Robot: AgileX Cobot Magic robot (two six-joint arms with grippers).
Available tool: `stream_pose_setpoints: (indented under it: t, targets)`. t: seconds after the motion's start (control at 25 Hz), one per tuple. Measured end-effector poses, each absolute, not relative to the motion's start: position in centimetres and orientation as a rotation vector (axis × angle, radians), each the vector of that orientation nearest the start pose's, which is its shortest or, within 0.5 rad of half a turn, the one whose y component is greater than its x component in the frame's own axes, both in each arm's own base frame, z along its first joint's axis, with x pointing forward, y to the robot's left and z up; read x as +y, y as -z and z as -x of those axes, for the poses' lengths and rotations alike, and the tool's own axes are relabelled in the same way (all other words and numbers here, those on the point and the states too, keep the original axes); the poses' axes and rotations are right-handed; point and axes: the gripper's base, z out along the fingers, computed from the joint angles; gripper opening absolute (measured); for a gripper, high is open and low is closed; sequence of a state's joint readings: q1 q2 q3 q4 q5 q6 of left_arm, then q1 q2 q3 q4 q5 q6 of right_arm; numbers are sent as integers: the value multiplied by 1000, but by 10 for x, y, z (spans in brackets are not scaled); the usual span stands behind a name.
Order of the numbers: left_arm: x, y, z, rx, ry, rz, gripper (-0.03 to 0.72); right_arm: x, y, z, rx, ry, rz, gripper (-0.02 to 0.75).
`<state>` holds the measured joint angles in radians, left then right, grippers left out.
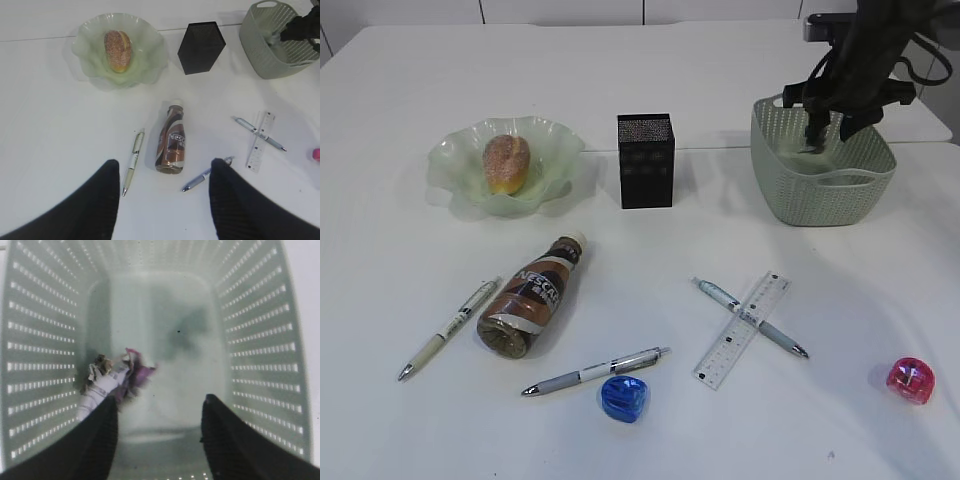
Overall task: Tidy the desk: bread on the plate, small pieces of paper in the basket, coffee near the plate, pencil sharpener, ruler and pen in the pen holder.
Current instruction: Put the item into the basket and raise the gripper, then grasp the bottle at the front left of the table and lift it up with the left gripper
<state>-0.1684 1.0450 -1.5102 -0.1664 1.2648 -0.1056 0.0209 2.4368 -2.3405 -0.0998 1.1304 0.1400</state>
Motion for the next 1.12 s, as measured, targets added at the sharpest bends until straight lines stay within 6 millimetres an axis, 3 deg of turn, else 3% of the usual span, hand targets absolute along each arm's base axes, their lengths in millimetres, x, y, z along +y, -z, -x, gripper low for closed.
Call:
stream_pose_setpoints:
  t: [0.04, 0.08, 0.12, 0.44, 0.64, 0.72, 0.76, 0.96, 1.12]
  targets:
    - [-42, -478, -157, 2291, 356, -99, 401, 3, -211, -530, 2703, 87, -130, 452]
    - [-42, -479, -157, 2291, 361, -99, 401, 3, -211, -530, 2703, 87, -130, 452]
    - [-42, -479, -157, 2291, 364, -100, 401, 3, -207, -531, 2712, 88, -130, 552]
    - [-42, -479, -157, 2291, 366, -100, 401, 3, -216, -525, 2739, 87, -139, 561]
    - [-42, -479, -157, 2291, 366, -100, 401, 4, -268, -508, 2692, 58, -150, 553]
    - [-42, -479, -157, 2291, 366, -100, 401, 4, -271, -507, 2684, 54, -150, 553]
    - [-43, -479, -157, 2291, 368, -100, 401, 5, -301, -496, 2635, 34, -152, 553]
    - [-44, -478, -158, 2289, 360, -147, 428, 7, -346, -466, 2583, -13, -154, 552]
    - [-47, -470, -174, 2336, 367, -152, 477, 8, -378, -432, 2558, -49, -154, 552]
